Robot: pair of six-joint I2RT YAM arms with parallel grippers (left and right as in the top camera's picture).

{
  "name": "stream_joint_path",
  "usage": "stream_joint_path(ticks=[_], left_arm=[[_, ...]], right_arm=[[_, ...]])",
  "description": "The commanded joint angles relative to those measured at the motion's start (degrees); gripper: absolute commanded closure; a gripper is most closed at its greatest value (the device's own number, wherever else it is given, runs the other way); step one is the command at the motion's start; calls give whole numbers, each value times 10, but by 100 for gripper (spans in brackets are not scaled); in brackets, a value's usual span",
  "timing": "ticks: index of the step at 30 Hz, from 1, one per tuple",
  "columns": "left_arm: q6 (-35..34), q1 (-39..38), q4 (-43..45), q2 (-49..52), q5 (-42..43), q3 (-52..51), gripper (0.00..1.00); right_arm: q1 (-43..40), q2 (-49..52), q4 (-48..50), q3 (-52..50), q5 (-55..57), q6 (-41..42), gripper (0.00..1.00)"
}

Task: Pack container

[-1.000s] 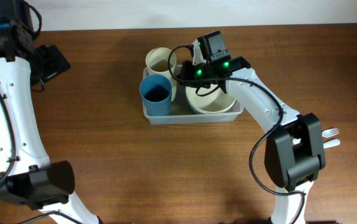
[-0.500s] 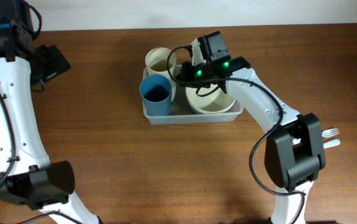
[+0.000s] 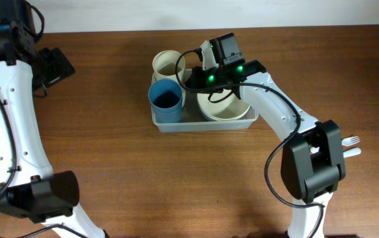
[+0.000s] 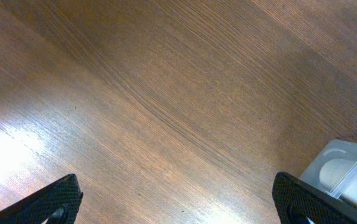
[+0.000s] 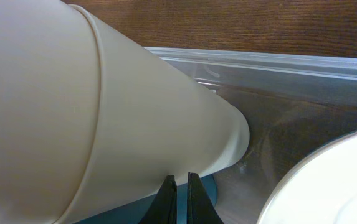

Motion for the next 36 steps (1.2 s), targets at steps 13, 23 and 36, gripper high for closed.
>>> stream_joint_path(ticks=[13,23,36], left_arm=[[5,2,0,-2,-4,5,1],[5,2,0,-2,-4,5,0],[5,2,0,-2,-4,5,0]], right_arm=[[-18,1,-17,10,44,28,96],[-17,8,-16,10,63,28,96],[-13,20,-7,10,46,26,96]])
